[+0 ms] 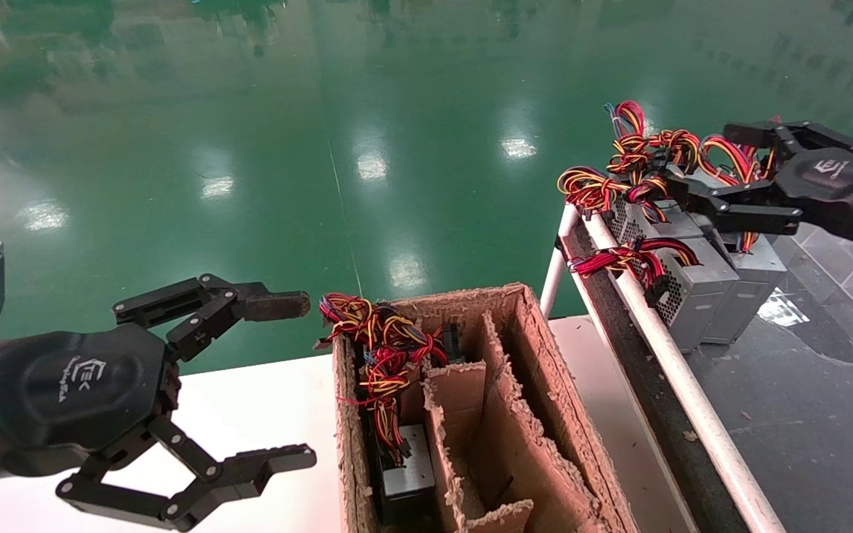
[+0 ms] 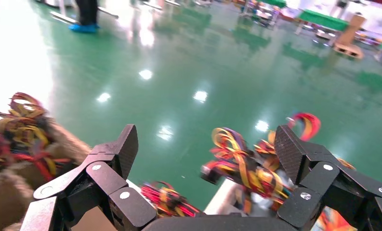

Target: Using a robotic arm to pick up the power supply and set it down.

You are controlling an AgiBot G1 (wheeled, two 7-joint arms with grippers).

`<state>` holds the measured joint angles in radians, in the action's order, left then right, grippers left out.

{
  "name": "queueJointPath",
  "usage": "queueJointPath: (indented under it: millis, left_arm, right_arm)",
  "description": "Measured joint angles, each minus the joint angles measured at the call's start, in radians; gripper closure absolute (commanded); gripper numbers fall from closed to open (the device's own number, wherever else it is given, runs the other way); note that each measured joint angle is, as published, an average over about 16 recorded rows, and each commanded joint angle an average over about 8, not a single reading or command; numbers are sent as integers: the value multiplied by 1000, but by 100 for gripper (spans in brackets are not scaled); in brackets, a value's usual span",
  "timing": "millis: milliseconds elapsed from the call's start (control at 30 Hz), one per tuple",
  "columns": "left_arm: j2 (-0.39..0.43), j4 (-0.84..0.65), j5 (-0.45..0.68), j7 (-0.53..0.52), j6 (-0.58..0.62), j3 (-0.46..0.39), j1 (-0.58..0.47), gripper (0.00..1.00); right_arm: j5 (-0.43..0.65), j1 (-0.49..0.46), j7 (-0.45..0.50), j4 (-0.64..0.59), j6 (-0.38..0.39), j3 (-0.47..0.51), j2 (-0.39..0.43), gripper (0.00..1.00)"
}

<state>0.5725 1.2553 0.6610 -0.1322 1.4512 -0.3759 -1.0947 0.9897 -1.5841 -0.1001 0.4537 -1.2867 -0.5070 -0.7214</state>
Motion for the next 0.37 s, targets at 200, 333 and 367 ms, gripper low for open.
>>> queueJointPath:
  millis: [200,333,367]
  left_arm:
    - [0,0,0,0,0,0,0,0]
    - [0,0,0,0,0,0,0,0]
    - [0,0,0,0,0,0,0,0]
  right_arm:
    - [-33,65,37,106,-27,29,14,0]
    - [-46,91,51,149,-37,41,20,0]
    - [-50,98,55,159,-40,44,21,0]
